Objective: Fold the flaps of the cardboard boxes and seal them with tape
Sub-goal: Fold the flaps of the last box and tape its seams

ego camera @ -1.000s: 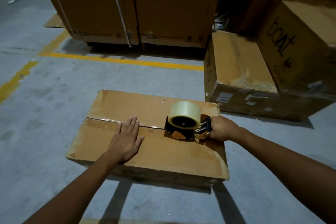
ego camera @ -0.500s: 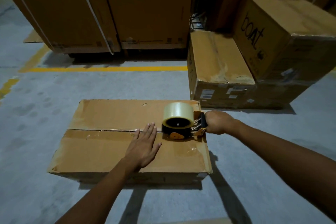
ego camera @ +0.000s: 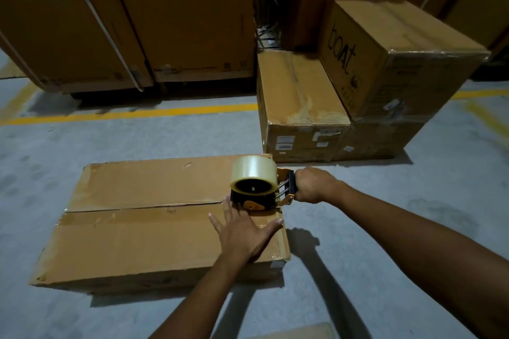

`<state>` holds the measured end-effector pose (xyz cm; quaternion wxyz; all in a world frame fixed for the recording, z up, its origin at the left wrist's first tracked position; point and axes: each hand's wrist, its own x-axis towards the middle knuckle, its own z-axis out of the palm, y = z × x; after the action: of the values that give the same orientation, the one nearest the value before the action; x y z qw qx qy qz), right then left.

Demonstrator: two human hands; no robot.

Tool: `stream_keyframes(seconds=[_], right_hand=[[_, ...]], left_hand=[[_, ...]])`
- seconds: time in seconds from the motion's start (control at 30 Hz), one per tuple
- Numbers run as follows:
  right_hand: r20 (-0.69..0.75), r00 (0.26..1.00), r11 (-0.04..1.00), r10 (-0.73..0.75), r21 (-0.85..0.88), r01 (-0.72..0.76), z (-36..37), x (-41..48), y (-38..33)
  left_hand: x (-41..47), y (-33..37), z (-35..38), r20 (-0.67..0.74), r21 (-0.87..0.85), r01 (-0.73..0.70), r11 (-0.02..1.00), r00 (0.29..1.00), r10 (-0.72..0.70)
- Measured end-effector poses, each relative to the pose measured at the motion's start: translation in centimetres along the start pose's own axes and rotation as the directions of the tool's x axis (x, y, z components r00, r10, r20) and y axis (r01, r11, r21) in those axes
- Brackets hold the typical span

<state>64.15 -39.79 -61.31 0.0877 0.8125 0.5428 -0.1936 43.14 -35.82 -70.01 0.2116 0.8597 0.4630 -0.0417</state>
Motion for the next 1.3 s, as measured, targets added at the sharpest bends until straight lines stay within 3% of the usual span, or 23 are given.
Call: stream_keyframes(seconds=[0.07,0.17,0.33,0.67,0.77,0.83,0.93,1.3], right_hand=[[0.001,1.0,1.0,0.002,0.022,-0.002,0.3,0.0,0.2],[0.001,1.0,1.0,-0.006,0.03,0.006,0.5,0.3,0.5],[-0.003,1.0,0.999,-0.019,0.036,0.02,0.4,0.3,0.8],[-0.002,0.999,0.999,0.038,-0.008,-0.038,-0.2,-1.5,5.0],[-0.011,0.998,0.998,0.068,0.013,-0.068,1.3,-2.2,6.1],[-0.028,0.997,0.996,0.076,0.038,-0.075,2.4,-2.5,6.2],[-0.044,0.995,0.994,0.084,0.078,-0.081,3.4,-2.3,6.7],[-0.018,0.994,0.978,0.104,0.183,-0.099,7.4,-2.8,8.9]], left_hand=[[-0.3,1.5,-0.2,0.044,-0.043,0.118,0.992,0.992,-0.116],[-0.3,2.3,-0.1,0.082,-0.018,0.182,0.983,0.98,-0.18],[0.2,2.8,-0.6,0.153,-0.006,0.224,0.975,0.963,-0.221],[0.5,3.2,-1.1,0.14,-0.029,0.224,0.974,0.966,-0.218],[0.4,2.1,-0.7,0.104,0.032,0.11,0.993,0.988,-0.113],[0.2,1.8,-0.1,0.064,0.105,-0.083,0.991,0.995,0.076],[0.6,1.6,0.6,0.053,0.172,-0.315,0.933,0.949,0.311],[0.9,1.2,1.5,0.042,0.244,-0.315,0.917,0.948,0.314]])
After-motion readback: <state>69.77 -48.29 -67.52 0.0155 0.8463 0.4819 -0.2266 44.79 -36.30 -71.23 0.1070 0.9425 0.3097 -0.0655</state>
